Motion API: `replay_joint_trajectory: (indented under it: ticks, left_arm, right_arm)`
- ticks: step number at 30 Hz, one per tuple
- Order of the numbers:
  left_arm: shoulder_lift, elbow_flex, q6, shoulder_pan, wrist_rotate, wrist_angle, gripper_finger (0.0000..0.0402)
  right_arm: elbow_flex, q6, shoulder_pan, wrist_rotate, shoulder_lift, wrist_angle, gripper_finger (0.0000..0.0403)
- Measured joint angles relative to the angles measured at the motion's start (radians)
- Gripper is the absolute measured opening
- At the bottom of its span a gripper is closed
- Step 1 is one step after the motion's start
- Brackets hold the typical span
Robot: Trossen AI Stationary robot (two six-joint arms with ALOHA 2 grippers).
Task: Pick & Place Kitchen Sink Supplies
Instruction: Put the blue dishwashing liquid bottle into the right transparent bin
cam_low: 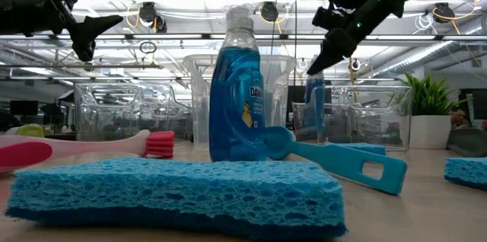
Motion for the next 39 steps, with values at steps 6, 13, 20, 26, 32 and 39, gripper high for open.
replay_joint_trajectory:
  ticks: [6,13,20,26,32,39]
  left_arm:
    - [0.0,0.0,0.0,0.0,-0.028,0.0,0.0241]
    - [0.0,0.0,0.0,0.0,-0.037,0.0,0.0241]
    - [0.0,0.0,0.004,0.0,-0.037,0.0,0.0241]
    - [0.0,0.0,-0.001,0.0,-0.037,0.0,0.0241]
    - [0.0,0.0,0.001,0.0,-0.038,0.0,0.0241]
    - [0.0,0.0,-0.002,0.0,-0.038,0.0,0.0241]
  right_arm:
    - [-0.028,0.001,-0.021,-0.002,0.0,0.06,0.0125]
    - [-0.056,0.01,-0.035,-0.03,0.0,0.085,0.0125]
    - [-0.081,0.027,-0.044,-0.026,0.0,0.123,0.0126]
    - [-0.081,0.024,-0.047,-0.026,0.0,0.124,0.0142]
    - [-0.081,0.024,-0.047,-0.026,0.0,0.124,0.0149]
    - [-0.081,0.022,-0.047,-0.025,0.0,0.124,0.0149]
